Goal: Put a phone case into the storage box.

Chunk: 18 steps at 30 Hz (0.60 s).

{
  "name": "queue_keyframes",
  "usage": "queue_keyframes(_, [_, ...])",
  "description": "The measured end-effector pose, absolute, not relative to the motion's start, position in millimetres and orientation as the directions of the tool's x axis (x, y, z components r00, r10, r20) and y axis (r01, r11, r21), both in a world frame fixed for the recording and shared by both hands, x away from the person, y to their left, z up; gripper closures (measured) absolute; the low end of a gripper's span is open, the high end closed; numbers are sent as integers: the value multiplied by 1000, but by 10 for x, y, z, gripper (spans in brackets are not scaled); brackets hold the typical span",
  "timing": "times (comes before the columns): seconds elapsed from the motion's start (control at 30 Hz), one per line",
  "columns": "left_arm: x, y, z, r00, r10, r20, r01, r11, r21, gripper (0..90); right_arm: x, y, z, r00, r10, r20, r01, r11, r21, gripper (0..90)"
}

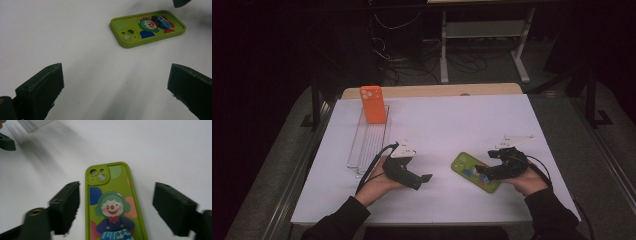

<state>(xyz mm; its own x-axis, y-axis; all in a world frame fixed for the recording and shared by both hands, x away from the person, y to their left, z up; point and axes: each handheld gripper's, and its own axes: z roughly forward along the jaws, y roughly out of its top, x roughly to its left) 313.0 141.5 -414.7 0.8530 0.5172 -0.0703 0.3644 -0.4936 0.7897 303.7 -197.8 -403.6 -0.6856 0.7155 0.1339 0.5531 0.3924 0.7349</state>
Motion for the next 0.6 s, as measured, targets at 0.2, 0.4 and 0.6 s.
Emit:
queue_keyframes(0.2, [3133,1413,-4152,851,520,-74,368,-488,792,0,2967,-1901,-4089,-690,710,142,549,385,742,0])
queue_keyframes(0.4, [3137,1419,-4151,852,518,-71,364,-491,791,0,2884,-1904,-4089,-704,699,126,526,395,753,0])
queue_keyframes(0.6, [3149,1423,-4152,859,510,-52,348,-505,790,0,2870,-1897,-4035,-714,691,112,511,405,758,0])
